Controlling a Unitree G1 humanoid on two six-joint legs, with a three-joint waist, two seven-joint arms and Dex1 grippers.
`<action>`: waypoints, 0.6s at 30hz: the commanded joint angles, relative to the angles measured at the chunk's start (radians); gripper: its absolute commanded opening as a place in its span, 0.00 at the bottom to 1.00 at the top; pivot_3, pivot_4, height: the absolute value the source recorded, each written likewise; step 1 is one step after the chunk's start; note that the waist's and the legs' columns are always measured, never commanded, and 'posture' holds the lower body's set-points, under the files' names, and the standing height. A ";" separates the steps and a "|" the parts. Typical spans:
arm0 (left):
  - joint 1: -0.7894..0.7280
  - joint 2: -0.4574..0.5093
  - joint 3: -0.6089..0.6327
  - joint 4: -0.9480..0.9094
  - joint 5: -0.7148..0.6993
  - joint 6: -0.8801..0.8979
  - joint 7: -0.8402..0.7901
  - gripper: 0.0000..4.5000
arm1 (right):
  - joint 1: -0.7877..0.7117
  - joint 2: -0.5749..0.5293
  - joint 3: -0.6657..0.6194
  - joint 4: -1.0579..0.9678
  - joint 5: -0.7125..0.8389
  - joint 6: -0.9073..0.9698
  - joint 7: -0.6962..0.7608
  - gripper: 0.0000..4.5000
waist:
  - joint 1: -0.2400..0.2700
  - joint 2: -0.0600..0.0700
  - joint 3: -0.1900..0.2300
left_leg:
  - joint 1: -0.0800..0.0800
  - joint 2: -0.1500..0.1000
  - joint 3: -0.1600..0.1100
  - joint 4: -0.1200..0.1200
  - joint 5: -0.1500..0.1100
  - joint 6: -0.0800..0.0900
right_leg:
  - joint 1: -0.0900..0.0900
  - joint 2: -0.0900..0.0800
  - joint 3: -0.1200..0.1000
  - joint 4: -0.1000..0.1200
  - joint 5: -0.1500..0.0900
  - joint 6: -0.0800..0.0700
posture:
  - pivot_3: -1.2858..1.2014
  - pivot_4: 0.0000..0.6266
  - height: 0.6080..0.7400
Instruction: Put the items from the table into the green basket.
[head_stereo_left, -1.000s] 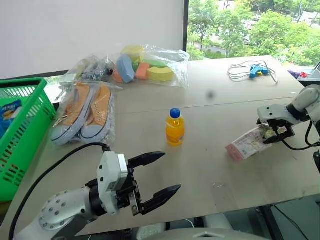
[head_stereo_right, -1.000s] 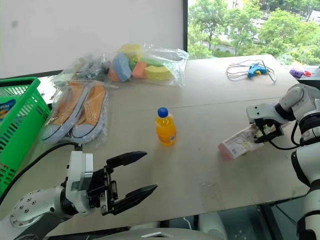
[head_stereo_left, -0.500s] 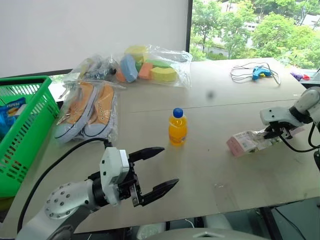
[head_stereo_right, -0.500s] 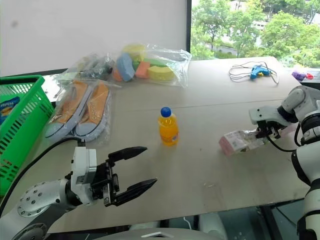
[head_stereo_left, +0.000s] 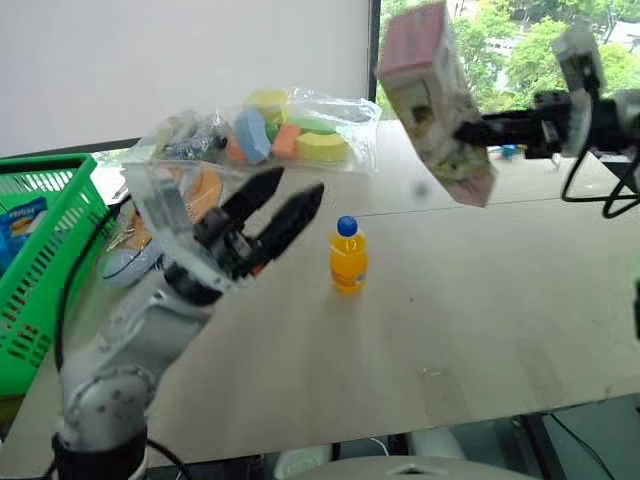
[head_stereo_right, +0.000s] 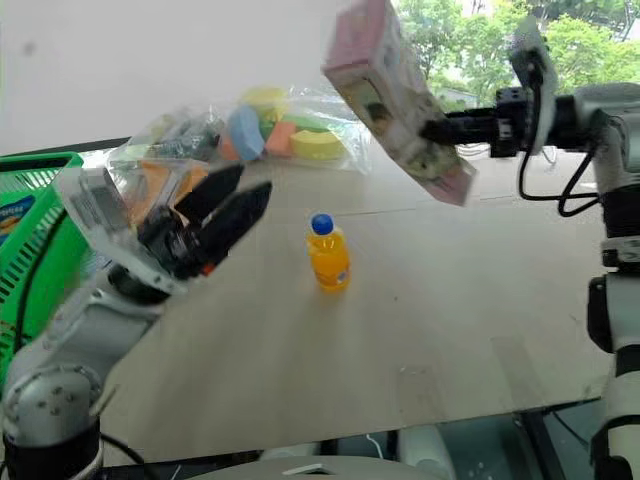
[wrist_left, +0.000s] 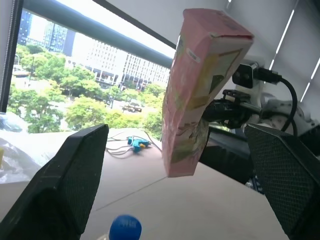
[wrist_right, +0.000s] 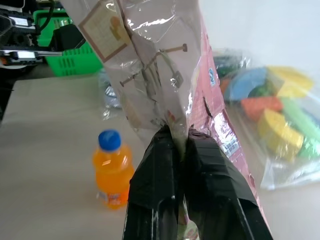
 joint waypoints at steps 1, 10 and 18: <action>-0.137 0.085 -0.044 0.026 -0.173 0.061 0.131 1.00 | -0.045 0.129 -0.031 -0.115 -0.008 0.037 -0.174 0.01 | -0.001 0.000 0.000 | -0.001 -0.001 0.000 0.000 0.001 -0.001 | 0.000 0.000 0.000 0.000 0.002 -0.002 | 0.57 0.00 1.00; -0.259 0.103 -0.076 0.102 -0.080 0.082 0.198 1.00 | -0.051 0.330 -0.045 -0.380 0.090 0.200 -0.290 0.01 | 0.031 -0.006 -0.003 | -0.021 -0.006 -0.001 0.002 0.004 -0.008 | -0.017 -0.005 -0.002 -0.002 0.005 0.000 | 0.58 0.00 1.00; -0.214 0.128 0.005 0.079 -0.011 0.069 0.211 1.00 | -0.056 0.334 -0.073 -0.333 0.061 0.188 -0.307 0.01 | 0.036 -0.006 -0.004 | -0.028 -0.007 -0.006 0.002 0.006 -0.011 | -0.021 -0.005 -0.008 -0.003 0.006 -0.001 | 0.60 0.00 1.00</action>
